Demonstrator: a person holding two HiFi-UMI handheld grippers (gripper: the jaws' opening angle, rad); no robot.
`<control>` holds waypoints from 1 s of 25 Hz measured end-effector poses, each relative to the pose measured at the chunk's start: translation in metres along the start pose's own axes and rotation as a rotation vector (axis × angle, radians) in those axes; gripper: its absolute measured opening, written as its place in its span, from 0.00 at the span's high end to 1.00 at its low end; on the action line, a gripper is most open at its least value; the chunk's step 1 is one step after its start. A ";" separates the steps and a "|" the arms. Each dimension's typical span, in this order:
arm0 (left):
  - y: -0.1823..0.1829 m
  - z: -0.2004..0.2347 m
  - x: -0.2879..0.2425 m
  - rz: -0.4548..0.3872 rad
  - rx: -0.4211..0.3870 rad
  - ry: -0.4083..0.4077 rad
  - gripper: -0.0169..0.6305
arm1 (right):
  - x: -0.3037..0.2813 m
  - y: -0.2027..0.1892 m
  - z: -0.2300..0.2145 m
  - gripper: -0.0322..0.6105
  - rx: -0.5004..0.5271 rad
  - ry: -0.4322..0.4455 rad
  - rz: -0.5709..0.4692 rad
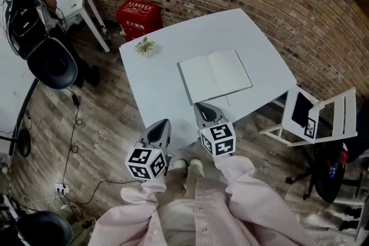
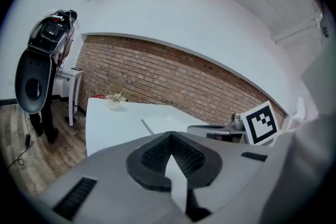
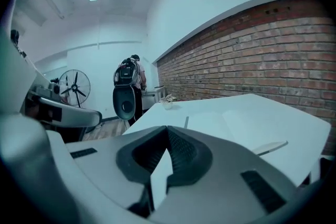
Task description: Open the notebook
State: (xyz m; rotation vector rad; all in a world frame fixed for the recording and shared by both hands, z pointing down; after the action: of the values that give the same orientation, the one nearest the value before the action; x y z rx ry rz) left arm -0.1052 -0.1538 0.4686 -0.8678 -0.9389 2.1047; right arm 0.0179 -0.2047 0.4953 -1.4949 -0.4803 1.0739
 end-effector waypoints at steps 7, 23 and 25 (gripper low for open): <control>0.024 -0.007 0.002 -0.057 -0.029 -0.013 0.98 | 0.025 0.032 -0.008 0.94 -0.103 0.033 -0.117; 0.088 -0.016 0.009 -0.192 -0.116 -0.024 0.98 | 0.066 0.084 -0.040 0.95 -0.134 0.044 -0.283; 0.096 -0.017 0.010 -0.202 -0.133 -0.023 0.98 | 0.071 0.089 -0.045 0.95 -0.137 0.041 -0.306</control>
State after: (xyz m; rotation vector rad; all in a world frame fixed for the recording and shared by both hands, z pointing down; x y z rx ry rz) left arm -0.1260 -0.1898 0.3801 -0.7807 -1.1401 1.9003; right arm 0.0659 -0.1949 0.3832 -1.5007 -0.7395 0.7816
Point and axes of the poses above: the fingertips, and each gripper's own axes: x backward along the fingers, z to its left, y out of its top, the point moved 2 cm from there along x, backward along the fingers, and after that the axes turned 12 degrees about x, right-handed, at the moved point
